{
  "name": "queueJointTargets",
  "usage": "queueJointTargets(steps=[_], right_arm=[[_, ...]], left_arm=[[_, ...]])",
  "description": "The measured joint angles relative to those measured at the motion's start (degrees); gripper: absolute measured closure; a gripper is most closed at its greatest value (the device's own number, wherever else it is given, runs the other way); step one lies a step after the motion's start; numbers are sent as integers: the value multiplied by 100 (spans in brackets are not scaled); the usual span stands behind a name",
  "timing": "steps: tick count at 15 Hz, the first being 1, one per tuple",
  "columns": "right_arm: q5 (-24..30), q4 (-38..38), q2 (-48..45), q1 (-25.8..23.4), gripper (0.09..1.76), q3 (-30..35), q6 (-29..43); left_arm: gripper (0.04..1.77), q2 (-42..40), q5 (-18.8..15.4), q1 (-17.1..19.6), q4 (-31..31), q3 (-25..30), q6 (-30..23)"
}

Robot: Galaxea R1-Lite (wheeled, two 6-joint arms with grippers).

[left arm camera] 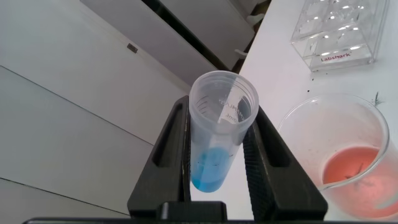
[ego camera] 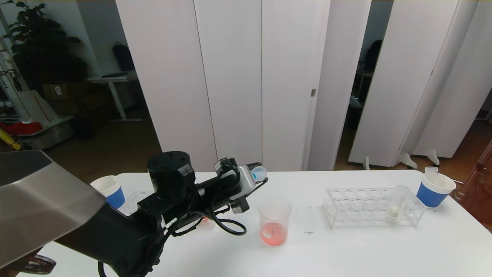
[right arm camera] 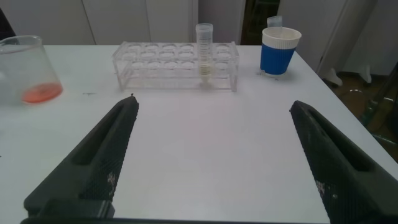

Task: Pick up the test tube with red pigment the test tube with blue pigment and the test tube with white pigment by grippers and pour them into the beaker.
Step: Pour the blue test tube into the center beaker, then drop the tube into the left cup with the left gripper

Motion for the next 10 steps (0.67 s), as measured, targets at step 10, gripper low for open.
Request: queueJointTargets(steps=[10], right_arm=[[0,0,0,0,10,-2,0]], left_arm=[[123,456,30,-60,-545,-146,1290]])
